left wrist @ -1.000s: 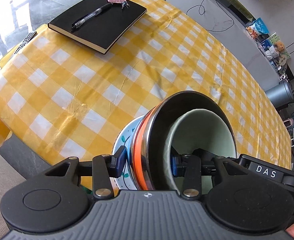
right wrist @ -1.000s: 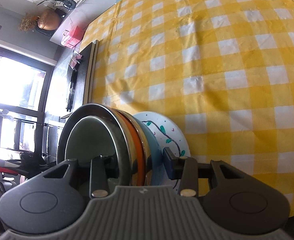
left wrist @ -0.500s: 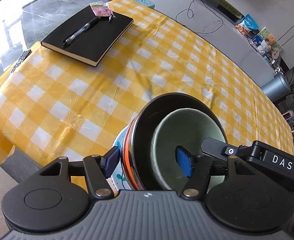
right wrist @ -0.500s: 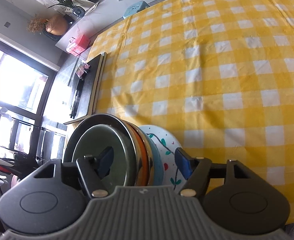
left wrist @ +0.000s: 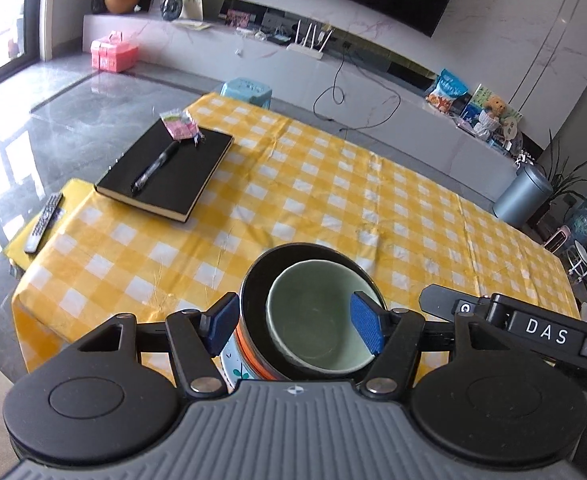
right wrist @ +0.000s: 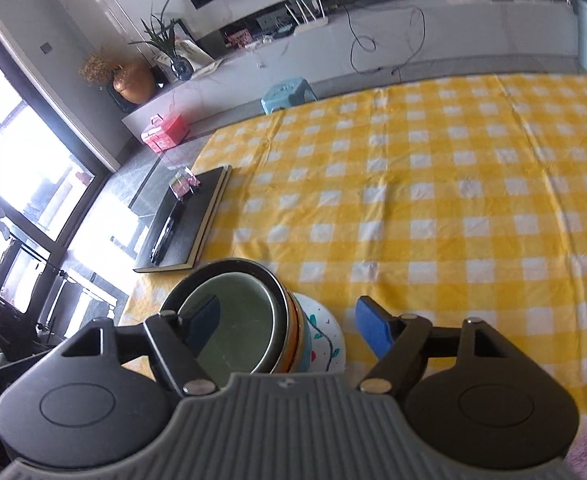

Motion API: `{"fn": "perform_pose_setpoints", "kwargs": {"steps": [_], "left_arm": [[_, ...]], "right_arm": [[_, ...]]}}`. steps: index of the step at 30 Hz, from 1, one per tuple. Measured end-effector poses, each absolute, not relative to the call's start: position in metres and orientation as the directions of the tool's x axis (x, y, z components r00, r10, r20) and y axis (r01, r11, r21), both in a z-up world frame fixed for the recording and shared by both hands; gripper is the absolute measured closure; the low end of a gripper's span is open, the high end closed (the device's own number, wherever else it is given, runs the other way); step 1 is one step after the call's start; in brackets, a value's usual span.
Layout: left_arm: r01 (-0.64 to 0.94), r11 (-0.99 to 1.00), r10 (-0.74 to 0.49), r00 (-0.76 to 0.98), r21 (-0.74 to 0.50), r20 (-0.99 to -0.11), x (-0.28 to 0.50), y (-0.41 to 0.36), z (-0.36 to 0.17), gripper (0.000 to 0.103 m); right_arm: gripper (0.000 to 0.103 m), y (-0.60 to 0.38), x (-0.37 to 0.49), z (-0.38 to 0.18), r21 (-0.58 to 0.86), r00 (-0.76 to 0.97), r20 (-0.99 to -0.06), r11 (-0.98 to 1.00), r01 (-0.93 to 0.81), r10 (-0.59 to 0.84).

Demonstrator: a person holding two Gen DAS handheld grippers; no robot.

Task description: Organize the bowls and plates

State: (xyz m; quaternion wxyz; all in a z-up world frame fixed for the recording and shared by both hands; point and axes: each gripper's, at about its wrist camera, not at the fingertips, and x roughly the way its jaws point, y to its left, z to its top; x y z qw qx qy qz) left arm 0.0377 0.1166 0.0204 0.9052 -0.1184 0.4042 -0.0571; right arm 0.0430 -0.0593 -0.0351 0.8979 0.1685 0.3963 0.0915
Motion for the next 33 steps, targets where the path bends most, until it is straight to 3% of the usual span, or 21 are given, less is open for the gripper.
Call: {"fn": "perform_pose_setpoints", "kwargs": {"steps": [7,16,25,33], "left_arm": [[0.062,0.988,-0.138,0.758,-0.141,-0.637,-0.007,0.107,0.038,0.028],[0.087,0.996,-0.091,0.803,-0.035,-0.589,-0.054,0.108,0.026,0.028],[0.117,0.993,-0.084,0.784,0.014,-0.615,-0.085,0.098,0.002,0.028],[0.120,0.993,-0.074,0.731,0.020,-0.678,-0.095,0.087,-0.029,0.023]], "right_arm": [[0.022,-0.050,-0.010,-0.006,0.251,0.788,-0.567,0.961,-0.114,0.242],[0.019,-0.044,-0.063,-0.009,0.162,0.821,-0.525,0.973,-0.165,0.226],[0.014,-0.044,-0.096,-0.037,0.112,0.802,-0.565,0.981,-0.157,0.193],[0.013,-0.046,-0.103,-0.070,0.095,0.736,-0.658,0.987,-0.126,0.157]]}}
